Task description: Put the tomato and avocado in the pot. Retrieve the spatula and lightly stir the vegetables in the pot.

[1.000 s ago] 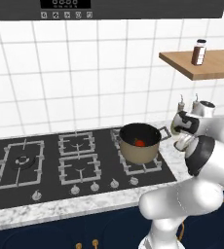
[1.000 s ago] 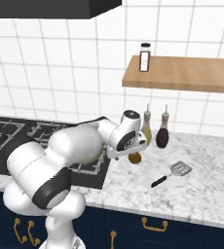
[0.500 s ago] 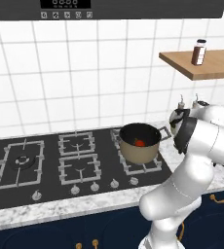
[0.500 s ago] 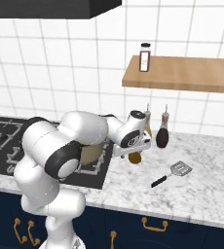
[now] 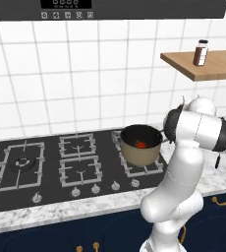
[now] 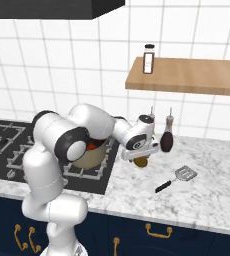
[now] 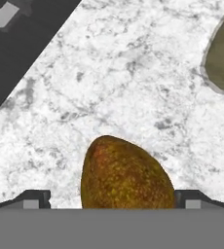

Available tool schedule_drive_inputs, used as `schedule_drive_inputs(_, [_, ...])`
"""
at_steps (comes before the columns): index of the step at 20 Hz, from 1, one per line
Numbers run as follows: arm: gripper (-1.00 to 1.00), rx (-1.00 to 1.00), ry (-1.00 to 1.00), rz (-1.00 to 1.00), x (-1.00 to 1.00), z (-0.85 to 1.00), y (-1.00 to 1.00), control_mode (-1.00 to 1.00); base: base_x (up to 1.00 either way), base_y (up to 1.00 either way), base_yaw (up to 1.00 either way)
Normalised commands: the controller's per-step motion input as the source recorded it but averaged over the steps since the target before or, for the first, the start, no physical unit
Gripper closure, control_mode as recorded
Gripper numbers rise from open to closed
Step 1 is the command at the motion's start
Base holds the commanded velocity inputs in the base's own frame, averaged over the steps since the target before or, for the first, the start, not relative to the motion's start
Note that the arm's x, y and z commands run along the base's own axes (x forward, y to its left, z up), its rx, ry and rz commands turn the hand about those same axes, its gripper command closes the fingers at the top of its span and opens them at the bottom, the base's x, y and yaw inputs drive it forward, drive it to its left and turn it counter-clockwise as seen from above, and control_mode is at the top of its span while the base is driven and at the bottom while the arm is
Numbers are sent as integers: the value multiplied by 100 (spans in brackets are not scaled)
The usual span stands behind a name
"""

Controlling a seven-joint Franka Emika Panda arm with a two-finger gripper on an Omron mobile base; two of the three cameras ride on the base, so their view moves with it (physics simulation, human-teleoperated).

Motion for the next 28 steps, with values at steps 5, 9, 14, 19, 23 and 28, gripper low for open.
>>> schedule_drive_inputs(5, [100,0,5,0,16,-35,-13,-100,0,0,0])
schedule_drive_inputs(9, [100,6,-3,0,-6,-8,0,-100,0,0,0])
schedule_drive_inputs(14, [100,8,-18,0,-78,17,8,-100,0,0,0])
schedule_drive_inputs(19, [100,0,-21,-6,-100,64,22,-100,0,0,0])
schedule_drive_inputs(23, [100,0,-27,-10,-100,100,1,-100,0,0,0])
schedule_drive_inputs(28, [100,-2,-20,-13,-100,100,2,-100,0,0,0])
